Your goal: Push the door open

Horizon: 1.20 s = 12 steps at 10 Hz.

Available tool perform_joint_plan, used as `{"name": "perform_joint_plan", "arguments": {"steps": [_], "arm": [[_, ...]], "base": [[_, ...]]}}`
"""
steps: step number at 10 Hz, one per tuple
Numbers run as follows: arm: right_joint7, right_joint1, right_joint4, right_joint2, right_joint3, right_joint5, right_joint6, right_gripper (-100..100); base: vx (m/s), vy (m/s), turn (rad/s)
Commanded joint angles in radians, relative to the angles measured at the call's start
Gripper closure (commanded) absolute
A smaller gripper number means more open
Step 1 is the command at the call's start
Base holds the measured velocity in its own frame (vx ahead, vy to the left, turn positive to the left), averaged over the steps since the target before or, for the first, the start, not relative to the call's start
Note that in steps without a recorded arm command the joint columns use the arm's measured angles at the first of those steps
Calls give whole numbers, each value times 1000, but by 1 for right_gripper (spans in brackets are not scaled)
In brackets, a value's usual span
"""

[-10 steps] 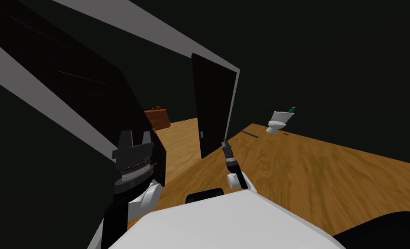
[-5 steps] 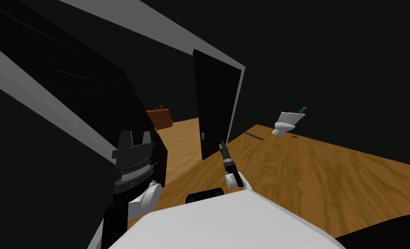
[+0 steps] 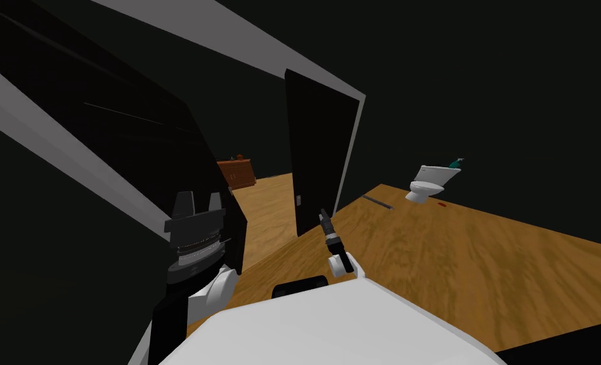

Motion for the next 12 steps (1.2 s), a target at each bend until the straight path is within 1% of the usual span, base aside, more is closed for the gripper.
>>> {"name": "perform_joint_plan", "arguments": {"steps": [1,3,4,8,11,12], "arm": [[-6,-18,50,5,8,4,-2,-100],[-15,-47,121,7,15,8,-9,-100],[-15,-47,126,7,15,8,-9,-100],[-32,-102,264,15,27,14,-21,-100],[-44,-139,357,22,36,18,-30,-100],[-44,-139,357,22,36,18,-30,-100]], "base": [[85,-41,88],[94,-48,97],[62,-44,28],[74,-45,75],[88,-58,79],[63,-26,24]]}}
